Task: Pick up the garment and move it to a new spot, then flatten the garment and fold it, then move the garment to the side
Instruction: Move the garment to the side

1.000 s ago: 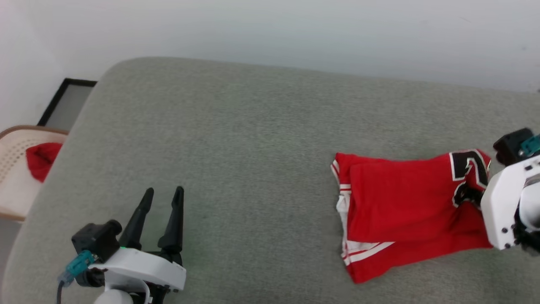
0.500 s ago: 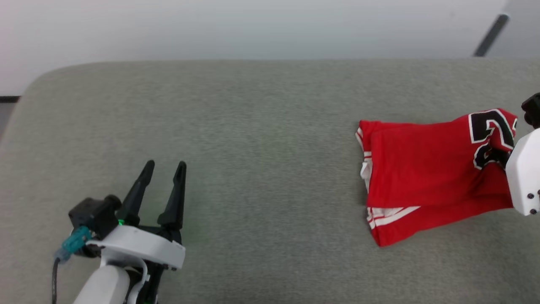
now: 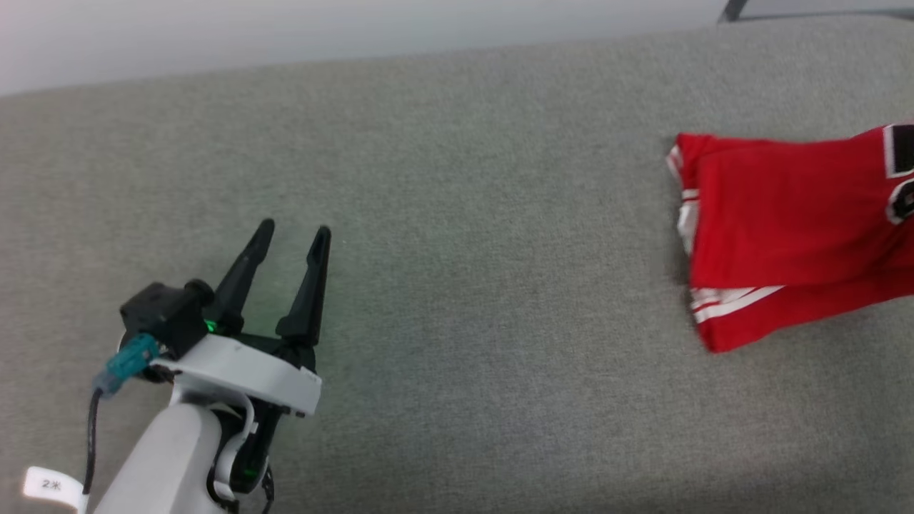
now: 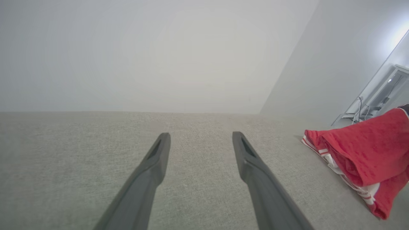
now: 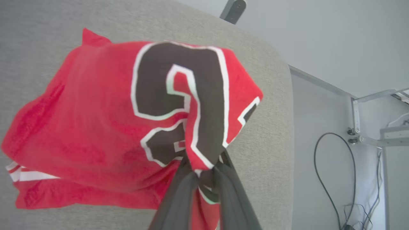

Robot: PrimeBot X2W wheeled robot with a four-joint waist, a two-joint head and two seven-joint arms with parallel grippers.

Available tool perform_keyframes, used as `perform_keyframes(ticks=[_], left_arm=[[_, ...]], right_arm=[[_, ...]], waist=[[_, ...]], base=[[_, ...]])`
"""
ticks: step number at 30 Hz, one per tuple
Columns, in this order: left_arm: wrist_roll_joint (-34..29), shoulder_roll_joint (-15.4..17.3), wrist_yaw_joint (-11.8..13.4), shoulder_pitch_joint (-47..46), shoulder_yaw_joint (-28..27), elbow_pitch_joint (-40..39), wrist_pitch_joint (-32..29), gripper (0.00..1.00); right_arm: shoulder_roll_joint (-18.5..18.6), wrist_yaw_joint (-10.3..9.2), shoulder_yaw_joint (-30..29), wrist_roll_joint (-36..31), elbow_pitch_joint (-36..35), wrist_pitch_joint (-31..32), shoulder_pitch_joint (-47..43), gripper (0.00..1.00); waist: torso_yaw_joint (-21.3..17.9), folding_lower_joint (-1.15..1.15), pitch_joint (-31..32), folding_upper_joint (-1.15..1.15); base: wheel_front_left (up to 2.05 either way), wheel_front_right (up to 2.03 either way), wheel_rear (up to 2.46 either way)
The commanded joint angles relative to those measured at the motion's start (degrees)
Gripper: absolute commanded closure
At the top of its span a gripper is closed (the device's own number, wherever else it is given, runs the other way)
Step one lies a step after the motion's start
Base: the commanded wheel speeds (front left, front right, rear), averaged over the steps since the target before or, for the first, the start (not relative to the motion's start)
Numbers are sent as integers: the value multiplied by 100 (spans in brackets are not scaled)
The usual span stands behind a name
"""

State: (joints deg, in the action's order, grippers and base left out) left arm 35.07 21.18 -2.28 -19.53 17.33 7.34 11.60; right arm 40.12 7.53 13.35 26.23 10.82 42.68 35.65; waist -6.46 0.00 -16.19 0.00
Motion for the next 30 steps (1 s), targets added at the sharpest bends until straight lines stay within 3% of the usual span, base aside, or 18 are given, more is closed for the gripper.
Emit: perform_keyframes(ticks=[1, 14, 25, 30], left_arm=[[-53, 28, -27, -124, 15, -27, -23, 0], [-119, 113, -101, -543, 138, -123, -167, 0], [-141, 170, -141, -761, 226, -184, -272, 0], [-152, 168, -156, -849, 282, -188, -306, 0]], right_arm=[[119, -7, -11, -84, 146, -156, 164, 100], [589, -7, 10, -595, 1340, -992, 823, 100], [641, -7, -114, -1203, 2204, -1487, 1225, 100], [478, -7, -302, -1484, 2634, -1674, 1329, 100]], waist=[[-196, 0, -289, 0], [-213, 0, -879, 0], [-83, 0, -1202, 0], [34, 0, -1324, 0]], base=[[0, 0, 0], [0, 0, 0], [0, 0, 0], [0, 0, 0]])
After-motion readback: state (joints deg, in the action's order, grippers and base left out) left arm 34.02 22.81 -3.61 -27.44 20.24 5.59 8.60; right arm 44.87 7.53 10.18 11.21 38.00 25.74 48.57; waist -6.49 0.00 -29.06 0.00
